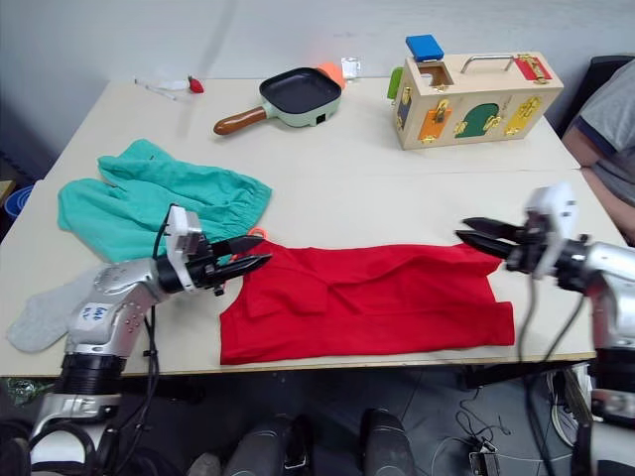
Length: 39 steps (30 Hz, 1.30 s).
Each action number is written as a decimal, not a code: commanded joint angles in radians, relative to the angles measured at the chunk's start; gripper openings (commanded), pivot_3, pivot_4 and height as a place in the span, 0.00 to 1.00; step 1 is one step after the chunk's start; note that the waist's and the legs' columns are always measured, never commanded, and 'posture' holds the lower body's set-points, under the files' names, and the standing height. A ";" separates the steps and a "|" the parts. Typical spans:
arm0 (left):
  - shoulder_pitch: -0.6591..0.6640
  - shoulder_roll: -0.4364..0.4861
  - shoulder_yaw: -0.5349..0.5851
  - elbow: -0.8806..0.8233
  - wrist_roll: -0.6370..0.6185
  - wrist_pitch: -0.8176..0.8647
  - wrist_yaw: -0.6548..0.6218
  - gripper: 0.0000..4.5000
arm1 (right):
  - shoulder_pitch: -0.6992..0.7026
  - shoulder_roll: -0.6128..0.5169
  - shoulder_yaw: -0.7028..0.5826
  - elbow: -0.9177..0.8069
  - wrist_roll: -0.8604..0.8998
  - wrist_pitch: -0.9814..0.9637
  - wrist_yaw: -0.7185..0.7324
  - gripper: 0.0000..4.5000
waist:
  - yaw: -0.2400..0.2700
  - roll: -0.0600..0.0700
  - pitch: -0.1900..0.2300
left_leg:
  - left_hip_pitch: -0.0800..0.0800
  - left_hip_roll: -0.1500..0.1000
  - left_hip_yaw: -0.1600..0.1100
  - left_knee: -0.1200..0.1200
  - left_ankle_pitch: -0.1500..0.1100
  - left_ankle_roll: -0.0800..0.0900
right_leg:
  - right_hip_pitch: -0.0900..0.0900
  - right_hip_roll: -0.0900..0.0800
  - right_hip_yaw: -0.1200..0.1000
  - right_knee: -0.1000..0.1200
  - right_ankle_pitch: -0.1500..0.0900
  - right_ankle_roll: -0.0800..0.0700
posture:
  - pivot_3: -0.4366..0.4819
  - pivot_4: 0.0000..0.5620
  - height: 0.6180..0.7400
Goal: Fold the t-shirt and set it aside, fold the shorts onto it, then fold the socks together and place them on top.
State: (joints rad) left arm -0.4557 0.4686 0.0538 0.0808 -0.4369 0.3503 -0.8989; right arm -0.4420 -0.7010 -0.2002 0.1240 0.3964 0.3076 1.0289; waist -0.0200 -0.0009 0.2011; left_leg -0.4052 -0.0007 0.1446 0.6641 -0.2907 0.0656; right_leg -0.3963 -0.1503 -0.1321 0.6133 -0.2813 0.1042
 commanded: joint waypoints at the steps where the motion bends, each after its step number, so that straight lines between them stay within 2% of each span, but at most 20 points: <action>1: -0.028 -0.062 -0.073 -0.055 0.066 -0.006 0.088 0.12 | 0.011 0.137 0.079 -0.145 -0.087 0.035 -0.252 0.00 | 0.006 0.000 0.000 | -0.001 0.000 0.000 0.000 0.000 0.000 | -0.001 0.000 0.000 0.000 0.000 0.000 | 0.48 0.27 1.00; 3: -0.024 -0.090 -0.113 -0.072 0.100 0.000 0.120 0.01 | 0.028 0.199 0.137 -0.184 -0.153 0.023 -0.333 0.00 | 0.015 0.000 0.000 | -0.001 -0.001 0.001 0.000 0.000 0.000 | -0.001 0.001 0.000 0.003 0.000 0.000 | 0.48 0.27 1.00; 6: -0.006 -0.121 -0.152 -0.090 0.160 0.040 0.208 0.01 | 0.055 0.285 0.197 -0.207 -0.245 0.050 -0.483 0.00 | 0.018 0.000 0.000 | -0.002 -0.001 0.001 0.000 0.000 0.000 | -0.002 0.001 0.000 0.005 0.000 0.000 | 0.48 0.27 1.00; 10: 0.013 -0.123 -0.148 -0.074 0.211 0.090 0.299 0.01 | 0.107 0.281 0.217 -0.195 -0.310 0.065 -0.546 0.00 | 0.018 0.000 0.000 | -0.002 -0.002 0.002 0.000 0.001 0.002 | -0.002 0.001 0.000 0.005 0.000 0.000 | 0.48 0.27 1.00; 16: 0.031 -0.110 -0.114 -0.033 0.259 0.108 0.383 0.01 | 0.182 0.197 0.119 -0.116 -0.331 0.002 -0.583 0.00 | 0.017 -0.001 -0.001 | -0.001 -0.001 0.002 0.000 0.001 0.002 | -0.001 0.002 0.001 0.005 0.000 0.000 | 0.48 0.27 1.00; 22: 0.037 -0.114 -0.066 0.000 0.246 0.100 0.408 0.01 | 0.211 0.126 0.000 0.102 -0.327 -0.163 -0.615 0.00 | 0.017 -0.002 -0.001 | 0.000 -0.001 0.002 0.000 0.001 0.002 | 0.000 0.001 0.000 0.005 0.000 0.000 | 0.48 0.27 1.00; 27: 0.033 -0.116 -0.031 0.034 0.236 0.078 0.411 0.01 | 0.212 0.112 -0.083 0.300 -0.309 -0.338 -0.646 0.00 | 0.016 -0.004 -0.002 | 0.003 0.000 0.002 0.000 0.001 0.002 | 0.002 0.002 0.000 0.001 0.000 0.000 | 0.48 0.27 1.00; 30: 0.032 -0.113 -0.019 0.048 0.231 0.061 0.402 0.01 | 0.189 0.115 -0.135 0.393 -0.254 -0.457 -0.611 0.00 | 0.017 -0.004 -0.003 | 0.003 0.000 0.002 0.000 0.001 0.002 | 0.003 0.002 0.000 0.000 0.000 0.001 | 0.48 0.27 1.00; 33: 0.024 -0.110 0.000 0.059 0.212 0.030 0.375 0.01 | 0.158 0.124 -0.190 0.435 -0.137 -0.527 -0.496 0.00 | 0.015 -0.004 -0.003 | 0.003 0.000 0.002 -0.001 0.001 0.002 | 0.003 0.002 0.001 -0.001 0.000 0.001 | 0.48 0.27 1.00; 37: -0.017 -0.131 0.078 -0.018 0.078 0.065 0.337 0.01 | 0.144 0.139 -0.213 0.332 0.044 -0.479 -0.296 0.00 | 0.010 -0.003 -0.002 | 0.002 0.001 0.002 -0.001 0.001 0.002 | 0.002 0.002 0.001 -0.001 0.000 0.001 | 0.48 0.27 1.00; 39: -0.033 -0.108 0.071 -0.071 0.046 0.073 0.280 0.01 | 0.153 0.133 -0.181 0.242 0.078 -0.413 -0.244 0.00 | 0.008 -0.003 -0.002 | 0.002 0.001 0.002 -0.001 0.002 0.003 | 0.002 0.002 0.000 -0.001 0.000 0.001 | 0.48 0.27 1.00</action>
State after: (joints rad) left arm -0.4620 0.3411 0.1124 0.0918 -0.3460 0.4286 -0.5747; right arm -0.2797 -0.5585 -0.3883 0.4573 0.4243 -0.1369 0.7376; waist -0.0118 -0.0040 0.1993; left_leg -0.4037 0.0005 0.1462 0.6635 -0.2890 0.0683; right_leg -0.3944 -0.1481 -0.1318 0.6127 -0.2810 0.1050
